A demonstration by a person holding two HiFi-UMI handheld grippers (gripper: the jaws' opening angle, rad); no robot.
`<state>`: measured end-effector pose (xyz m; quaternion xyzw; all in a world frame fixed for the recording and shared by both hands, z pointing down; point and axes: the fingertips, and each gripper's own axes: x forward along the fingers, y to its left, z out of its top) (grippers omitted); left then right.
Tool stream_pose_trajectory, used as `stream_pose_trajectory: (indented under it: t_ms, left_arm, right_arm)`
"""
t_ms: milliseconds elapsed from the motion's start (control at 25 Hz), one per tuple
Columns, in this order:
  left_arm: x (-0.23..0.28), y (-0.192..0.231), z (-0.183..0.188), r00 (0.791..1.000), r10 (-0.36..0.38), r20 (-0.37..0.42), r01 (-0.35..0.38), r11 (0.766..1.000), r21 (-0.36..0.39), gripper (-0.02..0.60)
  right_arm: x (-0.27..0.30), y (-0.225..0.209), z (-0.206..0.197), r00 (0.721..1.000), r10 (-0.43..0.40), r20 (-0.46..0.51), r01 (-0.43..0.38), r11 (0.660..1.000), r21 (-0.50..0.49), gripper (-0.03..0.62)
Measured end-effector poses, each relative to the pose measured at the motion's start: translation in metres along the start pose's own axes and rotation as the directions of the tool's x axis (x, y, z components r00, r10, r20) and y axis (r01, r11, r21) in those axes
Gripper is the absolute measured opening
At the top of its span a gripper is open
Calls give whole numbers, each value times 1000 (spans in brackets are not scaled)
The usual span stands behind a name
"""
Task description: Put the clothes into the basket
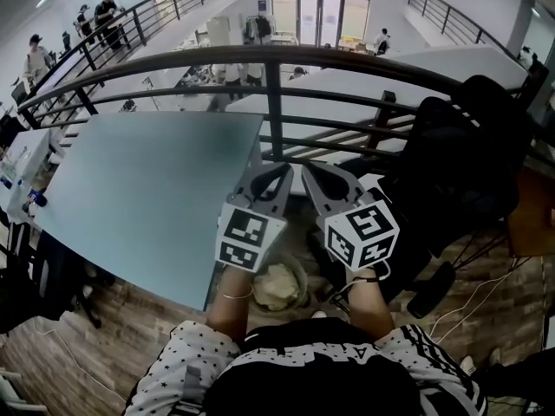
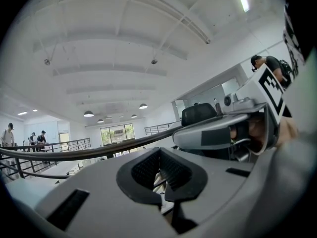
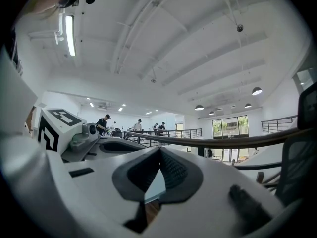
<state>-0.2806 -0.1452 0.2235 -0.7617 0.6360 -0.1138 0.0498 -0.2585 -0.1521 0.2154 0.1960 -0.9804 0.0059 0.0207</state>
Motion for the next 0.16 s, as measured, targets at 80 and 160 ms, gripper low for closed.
stream_pose_trajectory:
  t_ms: [80, 160]
  left_arm:
    - [0, -2, 0, 1000, -5, 1, 5, 1000, 1, 15]
    - [0, -4, 0, 1000, -12, 1, 12, 1000, 3, 15]
  right_arm:
    - [-2, 1, -1, 1000, -1, -4, 1, 1000, 0, 26]
    - [-3, 1, -2, 1000, -4, -7, 4, 1000, 0, 26]
